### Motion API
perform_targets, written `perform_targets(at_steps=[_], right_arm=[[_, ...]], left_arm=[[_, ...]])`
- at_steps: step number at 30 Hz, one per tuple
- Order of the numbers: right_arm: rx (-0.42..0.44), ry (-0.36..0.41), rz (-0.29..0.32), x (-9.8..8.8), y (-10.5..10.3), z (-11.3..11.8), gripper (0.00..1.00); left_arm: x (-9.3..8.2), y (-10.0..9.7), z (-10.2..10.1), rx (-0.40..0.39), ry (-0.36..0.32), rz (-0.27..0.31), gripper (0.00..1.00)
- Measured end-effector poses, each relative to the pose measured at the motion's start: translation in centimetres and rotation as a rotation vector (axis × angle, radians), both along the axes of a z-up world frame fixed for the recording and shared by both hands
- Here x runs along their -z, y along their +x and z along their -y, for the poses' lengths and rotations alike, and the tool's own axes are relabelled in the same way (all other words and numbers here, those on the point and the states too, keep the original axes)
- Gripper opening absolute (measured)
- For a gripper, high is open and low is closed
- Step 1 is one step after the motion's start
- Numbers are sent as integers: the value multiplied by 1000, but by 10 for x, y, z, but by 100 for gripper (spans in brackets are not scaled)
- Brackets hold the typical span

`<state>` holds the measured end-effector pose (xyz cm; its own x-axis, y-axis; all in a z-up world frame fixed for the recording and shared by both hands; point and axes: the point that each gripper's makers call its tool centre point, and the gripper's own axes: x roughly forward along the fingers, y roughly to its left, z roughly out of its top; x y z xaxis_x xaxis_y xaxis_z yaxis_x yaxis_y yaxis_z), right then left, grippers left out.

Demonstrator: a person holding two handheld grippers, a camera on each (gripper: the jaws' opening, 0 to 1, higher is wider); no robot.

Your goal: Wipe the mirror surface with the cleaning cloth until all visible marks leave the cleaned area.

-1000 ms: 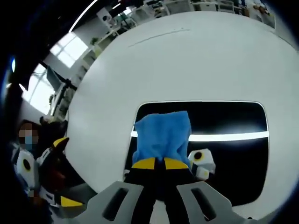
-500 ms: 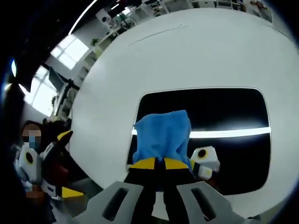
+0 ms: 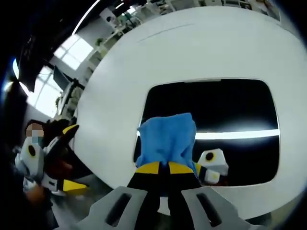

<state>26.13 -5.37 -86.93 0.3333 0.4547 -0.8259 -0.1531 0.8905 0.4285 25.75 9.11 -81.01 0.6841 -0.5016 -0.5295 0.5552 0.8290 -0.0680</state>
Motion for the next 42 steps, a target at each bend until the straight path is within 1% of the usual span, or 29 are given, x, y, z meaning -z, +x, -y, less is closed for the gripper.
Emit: perform_targets(at_steps=[12, 19, 28, 31, 36, 42], right_arm=[[-25, 3, -14, 0, -14, -2, 0], [-35, 4, -18, 0, -18, -3, 0], [-27, 11, -12, -1, -20, -3, 0], [-4, 12, -22, -1, -19, -3, 0], [-7, 11, -23, -1, -19, -2, 0], [-10, 3, -21, 0, -17, 4, 0]], left_arm=[[-1, 1, -1, -7, -1, 5, 100], [-1, 1, -2, -10, -1, 4, 100], [-1, 1, -1, -8, 0, 3, 100], [-1, 1, -2, -9, 0, 4, 100], [-1, 1, -2, -11, 0, 4, 100], [-1, 1, -2, -12, 2, 4, 100]])
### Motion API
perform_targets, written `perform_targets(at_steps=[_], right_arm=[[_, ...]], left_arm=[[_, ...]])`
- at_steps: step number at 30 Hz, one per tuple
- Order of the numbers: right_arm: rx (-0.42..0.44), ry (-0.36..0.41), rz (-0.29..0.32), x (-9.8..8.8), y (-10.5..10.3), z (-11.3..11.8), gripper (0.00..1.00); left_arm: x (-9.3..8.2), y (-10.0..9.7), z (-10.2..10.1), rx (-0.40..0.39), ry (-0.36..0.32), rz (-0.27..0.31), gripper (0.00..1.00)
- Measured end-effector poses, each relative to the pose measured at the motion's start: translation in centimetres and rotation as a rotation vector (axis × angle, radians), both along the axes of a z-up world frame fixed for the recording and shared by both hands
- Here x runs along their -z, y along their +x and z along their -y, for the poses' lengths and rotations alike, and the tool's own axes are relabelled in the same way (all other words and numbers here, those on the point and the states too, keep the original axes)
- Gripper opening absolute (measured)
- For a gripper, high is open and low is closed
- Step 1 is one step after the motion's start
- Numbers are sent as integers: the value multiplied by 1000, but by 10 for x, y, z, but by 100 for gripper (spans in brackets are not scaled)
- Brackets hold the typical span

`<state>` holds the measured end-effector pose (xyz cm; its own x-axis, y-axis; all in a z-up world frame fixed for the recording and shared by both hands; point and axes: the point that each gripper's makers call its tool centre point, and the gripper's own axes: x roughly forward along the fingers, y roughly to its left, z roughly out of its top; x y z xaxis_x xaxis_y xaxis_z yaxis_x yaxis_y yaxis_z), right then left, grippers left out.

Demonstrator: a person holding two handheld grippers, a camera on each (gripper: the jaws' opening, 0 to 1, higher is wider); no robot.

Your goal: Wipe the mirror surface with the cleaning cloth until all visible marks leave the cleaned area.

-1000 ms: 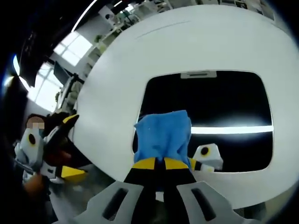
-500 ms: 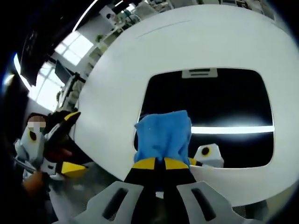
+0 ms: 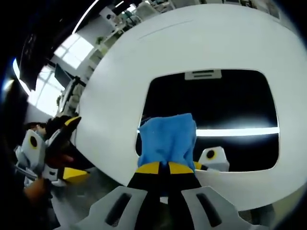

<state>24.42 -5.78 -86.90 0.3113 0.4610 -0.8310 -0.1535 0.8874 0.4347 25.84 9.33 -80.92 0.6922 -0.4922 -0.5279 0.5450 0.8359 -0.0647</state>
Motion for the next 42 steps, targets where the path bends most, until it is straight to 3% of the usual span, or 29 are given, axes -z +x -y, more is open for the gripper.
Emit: perform_targets(at_steps=[28, 42], right_arm=[[23, -2, -12, 3, 2, 34, 0], [22, -1, -14, 1, 2, 34, 0]], left_arm=[[2, -1, 0, 6, 9, -5, 100], [2, -1, 0, 9, 14, -8, 100]])
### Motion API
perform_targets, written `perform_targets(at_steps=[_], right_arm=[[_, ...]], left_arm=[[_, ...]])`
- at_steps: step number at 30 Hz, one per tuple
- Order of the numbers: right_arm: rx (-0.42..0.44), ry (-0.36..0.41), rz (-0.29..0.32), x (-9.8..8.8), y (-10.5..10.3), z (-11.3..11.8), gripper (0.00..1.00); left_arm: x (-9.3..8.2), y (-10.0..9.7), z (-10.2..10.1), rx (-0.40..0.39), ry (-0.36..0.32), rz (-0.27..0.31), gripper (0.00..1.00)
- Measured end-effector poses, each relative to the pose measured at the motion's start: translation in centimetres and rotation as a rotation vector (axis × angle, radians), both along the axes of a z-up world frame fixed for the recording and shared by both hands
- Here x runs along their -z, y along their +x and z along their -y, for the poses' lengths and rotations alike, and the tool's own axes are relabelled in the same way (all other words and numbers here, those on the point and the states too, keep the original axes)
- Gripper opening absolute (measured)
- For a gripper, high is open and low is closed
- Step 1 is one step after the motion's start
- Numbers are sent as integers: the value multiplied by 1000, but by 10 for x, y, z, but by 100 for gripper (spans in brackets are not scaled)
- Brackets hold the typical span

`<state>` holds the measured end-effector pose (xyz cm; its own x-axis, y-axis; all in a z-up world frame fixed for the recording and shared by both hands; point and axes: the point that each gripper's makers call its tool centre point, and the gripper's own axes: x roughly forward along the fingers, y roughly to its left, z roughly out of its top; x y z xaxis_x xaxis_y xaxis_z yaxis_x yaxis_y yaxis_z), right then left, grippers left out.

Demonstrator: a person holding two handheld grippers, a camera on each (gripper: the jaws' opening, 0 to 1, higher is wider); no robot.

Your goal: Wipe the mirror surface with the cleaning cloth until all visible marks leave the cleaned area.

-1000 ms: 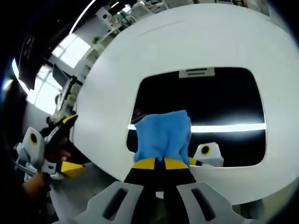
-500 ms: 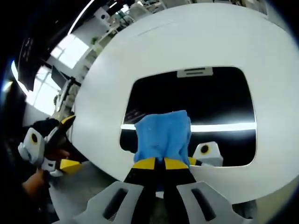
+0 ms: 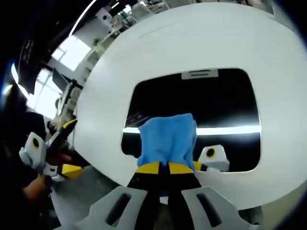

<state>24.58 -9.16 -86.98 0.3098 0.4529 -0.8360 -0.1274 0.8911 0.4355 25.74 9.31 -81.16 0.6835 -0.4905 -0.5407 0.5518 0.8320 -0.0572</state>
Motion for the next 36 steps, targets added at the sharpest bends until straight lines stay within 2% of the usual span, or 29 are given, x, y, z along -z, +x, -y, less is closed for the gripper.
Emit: perform_targets(at_steps=[11, 36], right_arm=[[9, 1, 6, 0, 12, 0, 0], [5, -44, 36, 0, 69, 2, 0]], left_arm=[[1, -1, 0, 6, 5, -4, 100], [0, 1, -1, -5, 0, 3, 100]])
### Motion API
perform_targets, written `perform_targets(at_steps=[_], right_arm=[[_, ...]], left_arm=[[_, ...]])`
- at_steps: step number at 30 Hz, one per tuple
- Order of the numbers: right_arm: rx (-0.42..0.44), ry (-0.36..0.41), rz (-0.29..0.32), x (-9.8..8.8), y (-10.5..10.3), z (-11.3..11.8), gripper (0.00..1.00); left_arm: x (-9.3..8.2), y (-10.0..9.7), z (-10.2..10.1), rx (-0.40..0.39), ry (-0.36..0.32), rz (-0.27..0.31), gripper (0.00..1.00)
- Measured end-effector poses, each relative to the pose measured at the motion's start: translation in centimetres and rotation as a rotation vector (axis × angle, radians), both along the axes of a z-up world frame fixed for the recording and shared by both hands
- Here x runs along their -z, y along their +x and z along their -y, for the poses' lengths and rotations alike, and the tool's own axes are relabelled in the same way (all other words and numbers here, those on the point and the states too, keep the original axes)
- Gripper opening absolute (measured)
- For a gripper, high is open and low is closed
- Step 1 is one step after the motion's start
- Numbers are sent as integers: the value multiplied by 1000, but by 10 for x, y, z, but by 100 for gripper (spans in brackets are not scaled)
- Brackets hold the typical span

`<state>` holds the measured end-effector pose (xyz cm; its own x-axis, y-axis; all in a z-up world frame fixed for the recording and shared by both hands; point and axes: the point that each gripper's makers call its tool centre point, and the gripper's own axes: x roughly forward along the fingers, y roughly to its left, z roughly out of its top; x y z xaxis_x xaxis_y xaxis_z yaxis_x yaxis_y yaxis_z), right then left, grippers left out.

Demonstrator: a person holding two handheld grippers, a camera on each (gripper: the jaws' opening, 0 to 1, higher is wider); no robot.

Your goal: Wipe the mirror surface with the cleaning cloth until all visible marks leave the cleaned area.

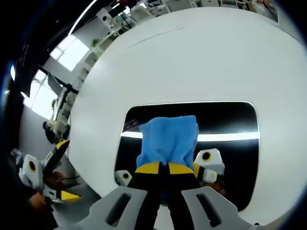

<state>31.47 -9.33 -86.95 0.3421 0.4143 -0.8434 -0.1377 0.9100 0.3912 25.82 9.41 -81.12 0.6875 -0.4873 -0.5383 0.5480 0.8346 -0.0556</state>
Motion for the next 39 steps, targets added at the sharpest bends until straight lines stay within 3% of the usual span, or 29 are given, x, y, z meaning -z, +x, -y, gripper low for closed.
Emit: perform_targets(at_steps=[25, 39], right_arm=[[22, -42, 36, 1, 65, 2, 0], [17, -51, 44, 1, 70, 1, 0]], left_arm=[[0, 1, -1, -3, 1, 5, 100], [1, 1, -1, -3, 3, 3, 100]])
